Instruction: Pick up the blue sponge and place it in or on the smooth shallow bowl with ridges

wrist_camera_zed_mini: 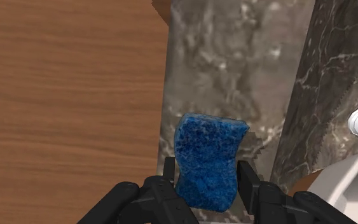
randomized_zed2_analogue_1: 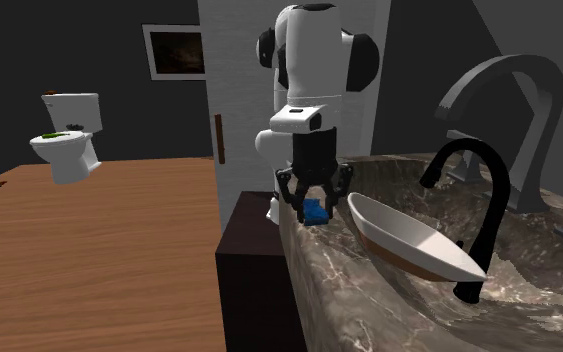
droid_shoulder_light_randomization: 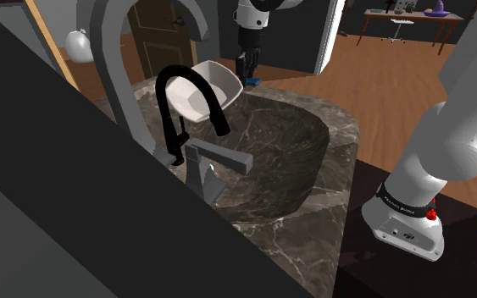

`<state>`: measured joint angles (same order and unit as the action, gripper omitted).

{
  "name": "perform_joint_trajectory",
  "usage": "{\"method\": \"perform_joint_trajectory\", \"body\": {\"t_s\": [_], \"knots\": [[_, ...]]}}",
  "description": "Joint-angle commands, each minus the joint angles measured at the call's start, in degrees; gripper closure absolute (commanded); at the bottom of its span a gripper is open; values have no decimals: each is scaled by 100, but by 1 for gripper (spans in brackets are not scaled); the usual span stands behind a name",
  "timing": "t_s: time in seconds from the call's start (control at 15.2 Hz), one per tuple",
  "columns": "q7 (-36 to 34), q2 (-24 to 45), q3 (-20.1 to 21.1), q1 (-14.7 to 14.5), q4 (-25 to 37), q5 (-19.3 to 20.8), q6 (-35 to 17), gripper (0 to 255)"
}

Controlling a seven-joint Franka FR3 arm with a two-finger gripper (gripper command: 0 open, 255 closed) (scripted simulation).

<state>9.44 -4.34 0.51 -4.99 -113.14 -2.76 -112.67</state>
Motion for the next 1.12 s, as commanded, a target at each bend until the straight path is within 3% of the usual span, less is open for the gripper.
{"method": "perform_joint_trajectory", "body": {"t_s": [0.0, 0.33, 1.06], "knots": [[-4, 19, 17, -14, -15, -15, 4, 255], [7, 18, 9, -10, -12, -16, 8, 255], [-29, -32, 5, -7, 780, -2, 849, 255]]}}
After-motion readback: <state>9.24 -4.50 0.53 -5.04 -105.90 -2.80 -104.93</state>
